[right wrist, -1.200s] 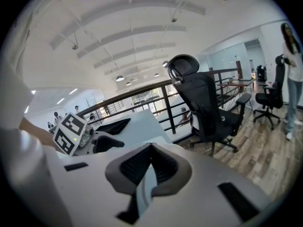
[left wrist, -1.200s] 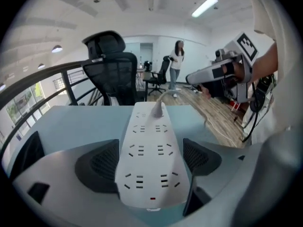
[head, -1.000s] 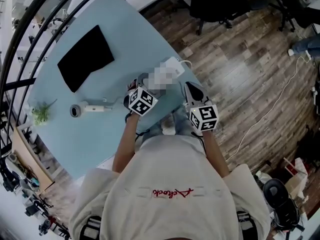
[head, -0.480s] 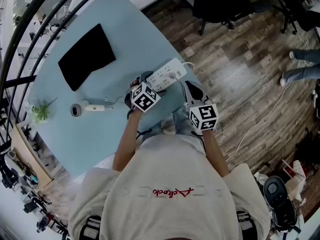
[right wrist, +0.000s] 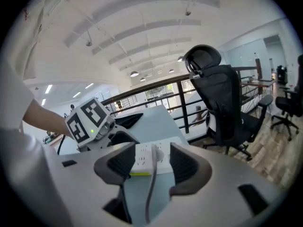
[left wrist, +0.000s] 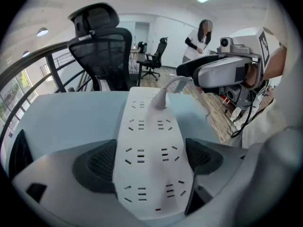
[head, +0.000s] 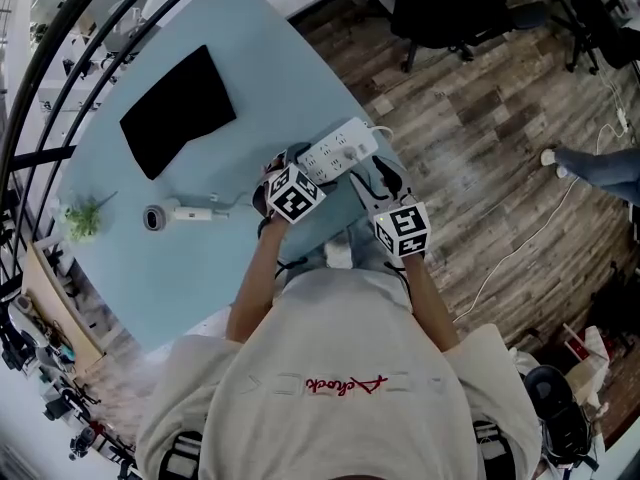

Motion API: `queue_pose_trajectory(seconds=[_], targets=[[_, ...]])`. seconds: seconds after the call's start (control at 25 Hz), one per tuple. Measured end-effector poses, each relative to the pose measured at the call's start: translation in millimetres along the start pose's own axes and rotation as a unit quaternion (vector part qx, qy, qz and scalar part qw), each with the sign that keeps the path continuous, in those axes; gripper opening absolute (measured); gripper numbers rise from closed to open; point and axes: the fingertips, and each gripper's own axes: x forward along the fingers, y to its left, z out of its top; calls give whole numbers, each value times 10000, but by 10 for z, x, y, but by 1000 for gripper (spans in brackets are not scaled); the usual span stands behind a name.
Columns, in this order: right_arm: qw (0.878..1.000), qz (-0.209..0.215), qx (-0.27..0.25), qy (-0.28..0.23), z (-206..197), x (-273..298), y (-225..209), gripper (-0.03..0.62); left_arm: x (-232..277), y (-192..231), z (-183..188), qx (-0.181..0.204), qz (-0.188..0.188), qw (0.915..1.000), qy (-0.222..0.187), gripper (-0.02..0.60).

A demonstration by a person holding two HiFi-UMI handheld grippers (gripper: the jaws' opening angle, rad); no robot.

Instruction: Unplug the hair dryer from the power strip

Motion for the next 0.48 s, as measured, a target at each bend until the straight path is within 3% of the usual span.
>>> queue_pose_trajectory(seconds=[0.48], targets=[[9979,-133,-351,535,-231,357,-88,218,3,11,-7,11,-22,10000,8,433]])
